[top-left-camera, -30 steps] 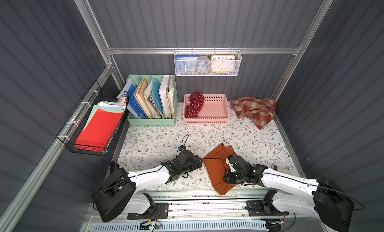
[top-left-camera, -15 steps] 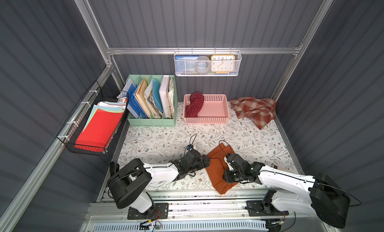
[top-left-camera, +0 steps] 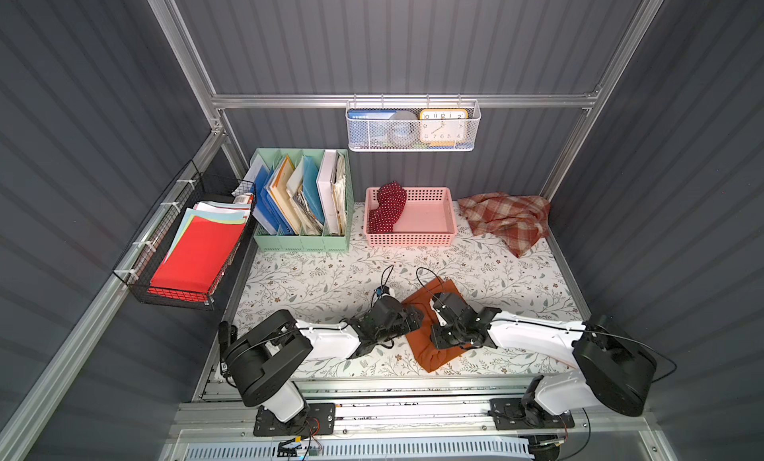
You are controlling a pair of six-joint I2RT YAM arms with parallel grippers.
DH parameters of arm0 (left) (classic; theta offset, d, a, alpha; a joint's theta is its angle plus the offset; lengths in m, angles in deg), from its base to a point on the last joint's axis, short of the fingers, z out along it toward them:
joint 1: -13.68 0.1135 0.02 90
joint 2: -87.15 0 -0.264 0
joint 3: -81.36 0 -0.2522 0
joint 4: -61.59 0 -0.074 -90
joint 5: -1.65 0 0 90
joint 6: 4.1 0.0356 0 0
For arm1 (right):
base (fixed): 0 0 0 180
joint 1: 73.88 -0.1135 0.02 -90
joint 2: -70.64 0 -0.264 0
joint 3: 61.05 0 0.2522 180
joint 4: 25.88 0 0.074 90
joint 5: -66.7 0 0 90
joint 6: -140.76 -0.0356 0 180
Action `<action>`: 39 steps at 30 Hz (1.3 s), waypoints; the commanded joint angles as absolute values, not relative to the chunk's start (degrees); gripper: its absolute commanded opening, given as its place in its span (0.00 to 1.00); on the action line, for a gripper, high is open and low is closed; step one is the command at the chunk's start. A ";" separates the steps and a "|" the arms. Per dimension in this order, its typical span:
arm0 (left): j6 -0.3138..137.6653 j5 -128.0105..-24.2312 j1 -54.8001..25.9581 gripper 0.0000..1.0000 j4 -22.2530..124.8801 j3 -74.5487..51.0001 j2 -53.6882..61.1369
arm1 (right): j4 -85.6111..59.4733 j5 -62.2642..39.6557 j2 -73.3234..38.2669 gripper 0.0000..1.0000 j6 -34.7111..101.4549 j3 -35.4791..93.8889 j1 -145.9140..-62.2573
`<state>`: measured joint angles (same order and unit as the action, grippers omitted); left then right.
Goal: Roll up the skirts
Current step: Roll the skirt at the center of the board.
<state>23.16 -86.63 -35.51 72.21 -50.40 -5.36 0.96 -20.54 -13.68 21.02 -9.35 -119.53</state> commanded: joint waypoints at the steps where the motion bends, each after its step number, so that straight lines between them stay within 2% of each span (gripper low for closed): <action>1: 23.92 -85.65 -35.85 0.87 68.13 -51.23 -8.34 | 5.55 -27.08 -19.29 0.19 19.74 -11.47 -119.51; 5: 22.88 -88.71 -35.81 0.85 65.51 -53.38 -6.60 | 6.24 -27.66 -20.62 0.09 18.83 -11.27 -119.24; 10: 26.68 -95.74 -35.72 0.89 60.72 -52.86 -4.26 | 5.79 -24.65 -23.35 0.06 19.52 -10.65 -119.19; 14: 30.44 -94.67 -35.14 0.89 64.14 -50.44 -8.84 | 6.11 -23.62 -23.85 0.05 20.11 -10.19 -119.15; 19: 31.04 -90.09 -30.47 0.79 68.13 -52.21 -14.10 | 5.55 -23.17 -23.09 0.05 20.34 -10.70 -119.15; 23: 34.90 -87.47 -28.11 0.65 71.53 -52.63 -16.98 | 5.40 -22.89 -23.83 0.05 20.60 -10.42 -119.06; 27: 37.30 -82.09 -27.83 0.63 79.35 -51.60 -21.63 | 5.63 -23.20 -24.46 0.05 20.54 -10.11 -118.97; 29: 36.89 -78.33 -27.63 0.47 86.02 -52.50 -23.26 | 5.87 -23.30 -24.53 0.06 20.48 -10.03 -118.89; 31: 36.17 -76.12 -27.56 0.25 91.69 -53.90 -23.49 | 6.44 -23.63 -24.80 0.07 20.18 -9.69 -118.93; 34: 36.15 -74.60 -27.54 0.00 94.81 -55.31 -21.61 | 8.14 -24.55 -25.21 0.14 19.40 -8.91 -118.88; 39: 34.36 -79.69 -27.63 0.00 91.84 -58.99 -14.45 | 11.80 -25.10 -22.82 0.25 16.63 -8.52 -119.68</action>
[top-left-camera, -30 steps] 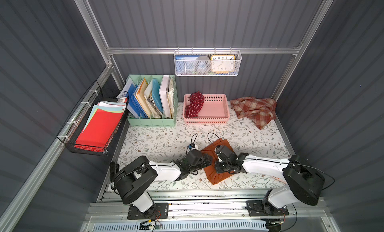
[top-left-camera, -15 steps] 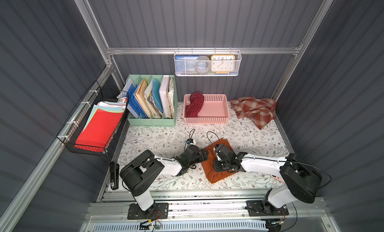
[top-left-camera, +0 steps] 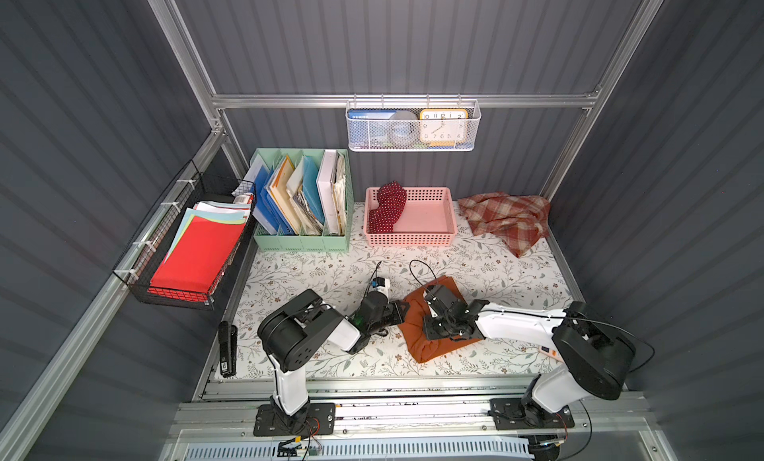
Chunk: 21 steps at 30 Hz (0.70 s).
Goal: Roll up the skirts
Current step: Roll the skirt at the center of the board.
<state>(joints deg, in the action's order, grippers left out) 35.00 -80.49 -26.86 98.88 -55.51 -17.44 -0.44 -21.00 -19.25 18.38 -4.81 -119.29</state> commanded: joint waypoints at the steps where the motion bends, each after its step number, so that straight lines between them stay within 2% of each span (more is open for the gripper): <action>1: 34.03 -80.49 -27.63 0.00 91.06 -59.59 -12.88 | 12.72 -26.00 -21.43 0.27 16.08 -8.53 -120.54; 7: 34.69 -90.06 -31.30 0.00 79.28 -58.23 -6.10 | 18.56 -27.90 -15.68 0.38 14.02 -7.33 -125.27; 15: 33.04 -96.40 -33.60 0.00 71.34 -56.84 -3.90 | 23.12 -26.76 -5.24 0.44 11.19 -6.63 -126.79; 21: 31.55 -99.52 -35.15 0.00 66.83 -54.34 -4.56 | 22.21 -23.99 -3.02 0.46 9.74 -8.91 -127.39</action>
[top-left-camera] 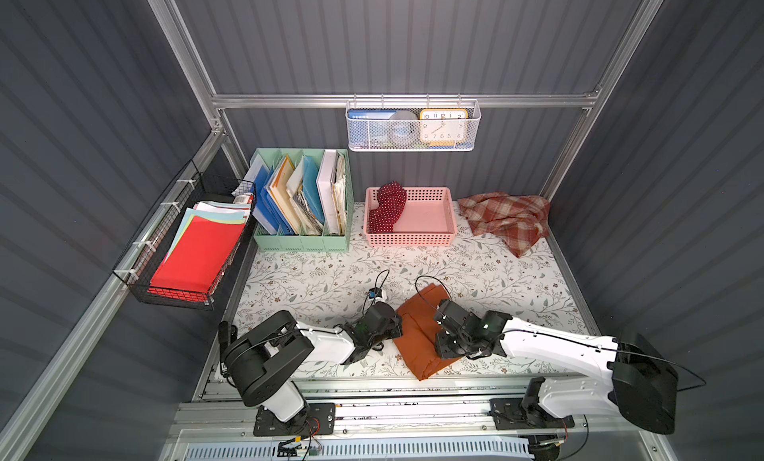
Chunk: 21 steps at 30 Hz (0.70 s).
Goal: Roll up the skirts
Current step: Roll the skirt at the center of the board.
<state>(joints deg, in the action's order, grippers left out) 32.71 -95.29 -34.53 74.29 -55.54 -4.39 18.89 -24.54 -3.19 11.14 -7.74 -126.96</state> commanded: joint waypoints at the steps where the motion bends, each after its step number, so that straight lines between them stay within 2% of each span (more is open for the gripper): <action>1: 31.43 -99.64 -35.36 0.00 66.37 -53.99 -4.56 | 23.17 -25.12 -2.57 0.46 9.71 -8.46 -127.77; 4: 31.22 -101.10 -36.43 0.00 63.63 -52.46 -4.44 | 26.50 -30.33 -0.36 0.45 10.14 -5.71 -129.73; 7: 30.58 -102.03 -37.19 0.00 62.02 -51.73 -3.82 | 27.44 -33.65 3.51 0.39 10.33 -3.30 -132.30; 12: 28.77 -104.22 -39.40 0.00 58.76 -50.34 -3.46 | 24.48 -33.11 5.29 0.09 11.61 -2.21 -133.86; 14: 27.77 -104.86 -40.14 0.00 57.79 -49.71 -3.85 | 21.22 -31.50 4.91 0.00 12.41 -2.92 -134.30; 21: 21.42 -108.26 -43.18 0.00 55.51 -48.53 -5.62 | 17.72 -27.84 1.56 0.00 12.06 -6.08 -134.26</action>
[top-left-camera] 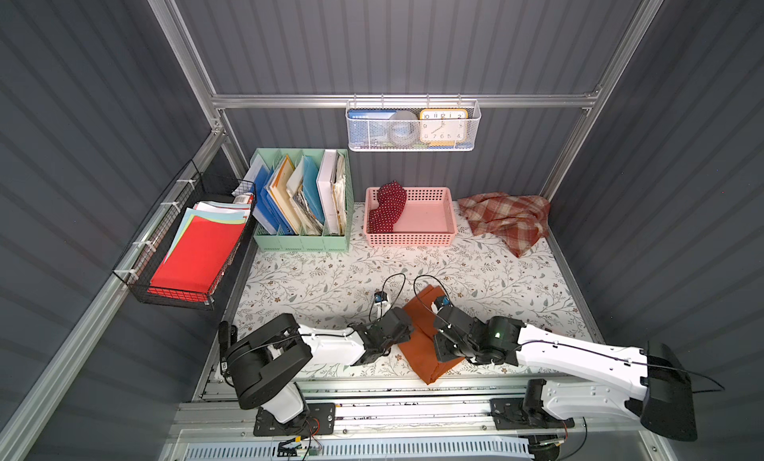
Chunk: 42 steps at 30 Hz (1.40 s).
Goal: Roll up the skirts
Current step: Roll the skirt at the center of the board.
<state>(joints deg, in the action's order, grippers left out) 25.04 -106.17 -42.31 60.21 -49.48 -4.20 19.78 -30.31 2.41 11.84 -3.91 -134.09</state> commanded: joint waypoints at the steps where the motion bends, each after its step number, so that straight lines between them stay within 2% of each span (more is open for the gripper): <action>1: 21.31 -108.39 -43.20 0.00 55.67 -48.51 -5.89 | 18.41 -27.43 0.25 0.00 11.42 -6.34 -134.24; 4: 20.37 -109.25 -43.29 0.00 55.07 -48.23 -5.93 | 21.98 -26.46 -1.03 0.00 9.63 -7.45 -134.34; 7: 20.08 -110.13 -43.28 0.00 54.69 -48.01 -5.88 | 18.91 -21.99 0.85 0.00 7.28 -11.84 -134.27; 10: 20.28 -110.27 -43.32 0.00 54.45 -46.98 -6.57 | 19.31 -24.65 0.43 0.00 5.12 -14.07 -134.22; 16: 19.77 -109.88 -43.32 0.00 54.82 -46.46 -7.26 | 16.27 -25.44 -7.83 0.00 6.56 -14.13 -133.56; 21: 16.47 -111.31 -43.29 0.00 52.96 -49.35 -4.66 | 14.32 -23.35 -15.78 0.00 7.67 -14.14 -126.88; 29: 10.96 -113.33 -43.28 0.00 50.66 -53.98 -1.11 | 15.37 -23.31 -26.48 0.00 14.79 -5.89 -121.38; 35: 5.59 -115.49 -44.30 0.00 48.87 -59.13 4.82 | 16.01 -23.95 -27.45 0.00 18.02 -4.83 -119.24; 42: -0.51 -118.63 -49.61 0.00 47.74 -58.27 3.14 | 18.49 -28.90 -32.41 0.00 22.45 2.26 -117.20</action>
